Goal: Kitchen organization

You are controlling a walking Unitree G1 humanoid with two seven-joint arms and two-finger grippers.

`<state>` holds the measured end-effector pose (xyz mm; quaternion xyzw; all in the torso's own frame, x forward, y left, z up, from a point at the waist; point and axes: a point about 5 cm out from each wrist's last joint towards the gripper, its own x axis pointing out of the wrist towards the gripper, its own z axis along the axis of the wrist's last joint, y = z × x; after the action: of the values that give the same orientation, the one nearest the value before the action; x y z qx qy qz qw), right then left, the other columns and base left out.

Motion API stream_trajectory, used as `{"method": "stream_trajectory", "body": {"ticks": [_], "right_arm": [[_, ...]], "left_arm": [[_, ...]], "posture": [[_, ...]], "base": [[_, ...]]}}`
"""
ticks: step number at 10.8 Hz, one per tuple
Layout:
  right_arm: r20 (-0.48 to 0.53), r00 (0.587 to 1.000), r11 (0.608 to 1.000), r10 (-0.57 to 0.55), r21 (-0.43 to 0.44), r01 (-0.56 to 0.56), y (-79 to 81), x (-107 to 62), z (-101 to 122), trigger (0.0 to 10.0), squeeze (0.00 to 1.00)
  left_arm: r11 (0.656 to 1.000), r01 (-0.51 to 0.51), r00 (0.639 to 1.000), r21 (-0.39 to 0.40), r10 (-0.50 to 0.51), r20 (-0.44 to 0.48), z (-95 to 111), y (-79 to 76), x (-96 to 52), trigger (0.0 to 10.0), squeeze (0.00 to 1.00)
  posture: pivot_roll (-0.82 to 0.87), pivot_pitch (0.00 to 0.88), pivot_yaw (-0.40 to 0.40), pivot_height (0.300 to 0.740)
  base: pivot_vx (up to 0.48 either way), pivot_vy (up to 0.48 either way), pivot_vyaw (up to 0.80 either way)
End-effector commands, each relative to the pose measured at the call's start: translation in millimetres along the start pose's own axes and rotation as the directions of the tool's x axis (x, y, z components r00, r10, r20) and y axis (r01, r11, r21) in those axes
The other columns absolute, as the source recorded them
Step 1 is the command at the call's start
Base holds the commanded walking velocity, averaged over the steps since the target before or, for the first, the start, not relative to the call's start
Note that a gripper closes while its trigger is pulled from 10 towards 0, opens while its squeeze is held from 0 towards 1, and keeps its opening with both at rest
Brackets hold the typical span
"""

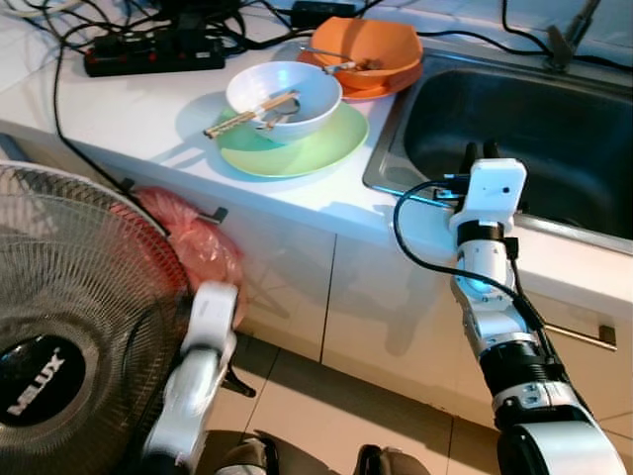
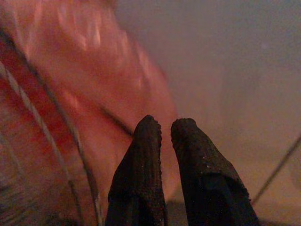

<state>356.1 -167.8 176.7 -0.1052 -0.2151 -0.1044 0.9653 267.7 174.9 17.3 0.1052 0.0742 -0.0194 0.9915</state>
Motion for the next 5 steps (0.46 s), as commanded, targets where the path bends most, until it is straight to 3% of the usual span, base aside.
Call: {"method": "stream_trajectory", "body": {"ticks": [1, 2, 3, 5], "right_arm": [[-0.009, 1.000, 1.000, -0.012, -0.003, 0.012, -4.9, -1.5, -2.7, 10.0, 0.00], [0.015, 1.000, 0.999, -0.021, -0.026, 0.021, -12.7, 4.6, 2.0, 10.0, 0.00], [0.032, 0.999, 0.998, -0.040, -0.045, 0.041, -22.0, 10.2, 5.9, 10.0, 0.00], [0.089, 0.991, 0.990, -0.098, -0.094, 0.107, -50.2, 25.2, 19.3, 10.0, 0.00]], "left_arm": [[1.000, 0.019, 0.997, 0.000, -0.019, -0.077, -17.3, -1.6, -7.8, 10.0, 0.00], [0.999, 0.009, 0.981, -0.038, -0.017, -0.195, -35.5, -4.6, -14.4, 10.0, 0.00], [0.998, 0.000, 0.969, -0.058, -0.015, -0.248, -43.9, -6.0, -18.2, 10.0, 0.00], [0.998, 0.006, 0.959, -0.069, -0.026, -0.281, -54.4, -6.7, -25.1, 10.0, 0.00]], "posture": [[0.02, 0.151, 0.011, 0.740], [0.01, 0.153, 0.008, 0.740], [0.01, 0.153, 0.007, 0.740], [0.01, 0.153, 0.006, 0.740]], "base": [[0.000, 0.000, 0.00], [0.000, 0.000, 0.00], [0.000, 0.000, 0.00], [0.000, 0.000, 0.00]]}}
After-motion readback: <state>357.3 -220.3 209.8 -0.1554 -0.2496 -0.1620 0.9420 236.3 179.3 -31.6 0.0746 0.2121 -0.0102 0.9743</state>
